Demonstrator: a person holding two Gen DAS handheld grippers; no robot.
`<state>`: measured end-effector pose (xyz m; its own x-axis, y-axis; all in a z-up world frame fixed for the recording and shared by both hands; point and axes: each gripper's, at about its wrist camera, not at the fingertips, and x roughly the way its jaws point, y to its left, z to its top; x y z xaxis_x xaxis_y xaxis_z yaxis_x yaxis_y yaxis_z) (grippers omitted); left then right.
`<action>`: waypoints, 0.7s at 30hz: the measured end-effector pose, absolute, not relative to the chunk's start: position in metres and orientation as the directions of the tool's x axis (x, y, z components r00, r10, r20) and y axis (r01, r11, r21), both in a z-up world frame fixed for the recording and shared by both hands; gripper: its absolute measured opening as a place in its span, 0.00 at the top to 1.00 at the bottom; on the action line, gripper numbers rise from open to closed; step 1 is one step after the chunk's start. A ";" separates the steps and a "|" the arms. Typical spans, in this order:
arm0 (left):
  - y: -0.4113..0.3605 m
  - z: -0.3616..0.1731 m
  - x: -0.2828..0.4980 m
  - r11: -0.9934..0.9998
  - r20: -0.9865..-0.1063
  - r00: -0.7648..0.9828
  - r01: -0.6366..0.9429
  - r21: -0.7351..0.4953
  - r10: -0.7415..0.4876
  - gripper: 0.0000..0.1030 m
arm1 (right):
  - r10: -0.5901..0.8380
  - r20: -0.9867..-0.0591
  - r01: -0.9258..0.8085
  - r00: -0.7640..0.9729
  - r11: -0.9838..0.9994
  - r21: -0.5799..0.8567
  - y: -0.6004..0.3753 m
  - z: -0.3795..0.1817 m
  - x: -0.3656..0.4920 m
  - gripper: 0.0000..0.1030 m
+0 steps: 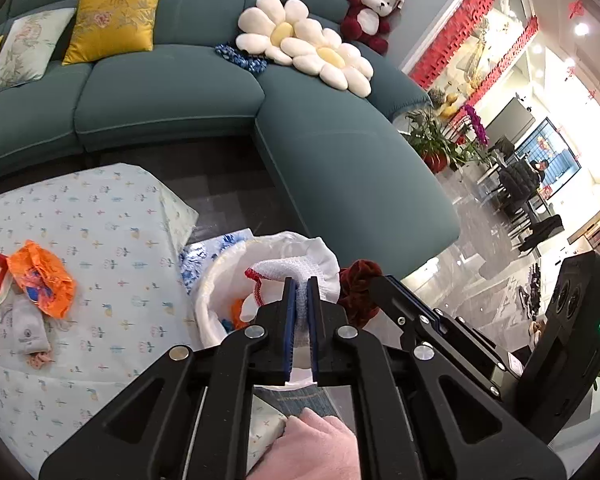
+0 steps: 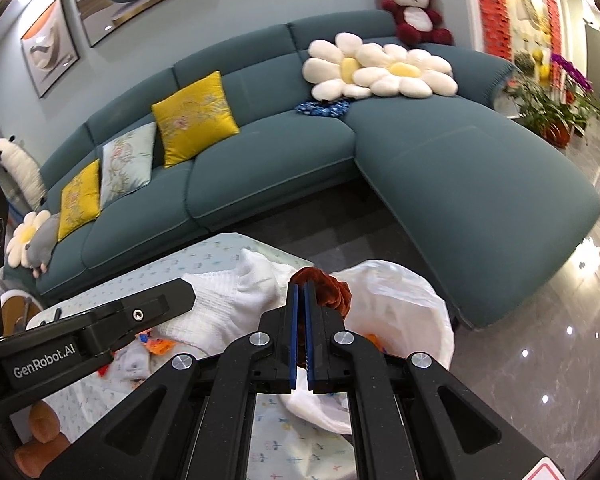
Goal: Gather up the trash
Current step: 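Carry the sock and scrunchie toward the white bin, then open both tools over the bin to drop the sock and scrunchie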
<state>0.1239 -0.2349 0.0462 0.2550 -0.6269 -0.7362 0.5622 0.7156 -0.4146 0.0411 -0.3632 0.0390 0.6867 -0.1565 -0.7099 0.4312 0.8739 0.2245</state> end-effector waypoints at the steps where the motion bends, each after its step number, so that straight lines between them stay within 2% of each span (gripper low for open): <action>1: -0.237 0.044 0.123 0.718 -0.740 0.252 0.558 -0.416 -0.624 0.91 | -0.163 -0.716 0.442 0.679 0.869 0.223 -0.366 0.037 0.041 0.95; 2: -0.239 0.042 0.123 0.729 -0.746 0.259 0.549 -0.409 -0.614 0.86 | -0.180 -0.717 0.459 0.673 0.862 0.215 -0.369 0.036 0.040 0.93; 3: -0.241 0.040 0.123 0.743 -0.755 0.270 0.539 -0.396 -0.598 0.66 | -0.191 -0.718 0.468 0.669 0.859 0.208 -0.371 0.035 0.038 0.87; 4: -0.241 0.038 0.123 0.758 -0.762 0.286 0.531 -0.379 -0.581 0.52 | -0.200 -0.719 0.476 0.665 0.856 0.202 -0.372 0.035 0.037 0.82; 6: -0.241 0.036 0.122 0.774 -0.768 0.311 0.528 -0.351 -0.560 0.52 | -0.216 -0.713 0.487 0.667 0.851 0.198 -0.373 0.036 0.035 0.63; 9: -0.235 0.032 0.123 0.786 -0.777 0.316 0.515 -0.340 -0.544 0.52 | -0.224 -0.707 0.493 0.671 0.846 0.200 -0.372 0.037 0.032 0.58; 12: -0.226 0.031 0.123 0.798 -0.780 0.328 0.501 -0.334 -0.533 0.52 | -0.227 -0.703 0.493 0.674 0.847 0.200 -0.368 0.038 0.032 0.54; 21: -0.187 0.037 0.133 0.822 -0.764 0.369 0.446 -0.354 -0.529 0.51 | -0.208 -0.703 0.462 0.680 0.866 0.190 -0.344 0.040 0.040 0.54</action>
<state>0.1326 -0.1866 0.0368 0.3692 -0.5295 -0.7638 0.4458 0.8220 -0.3543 0.0396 -0.3443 0.0403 0.6797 -0.2078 -0.7035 0.4618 0.8663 0.1903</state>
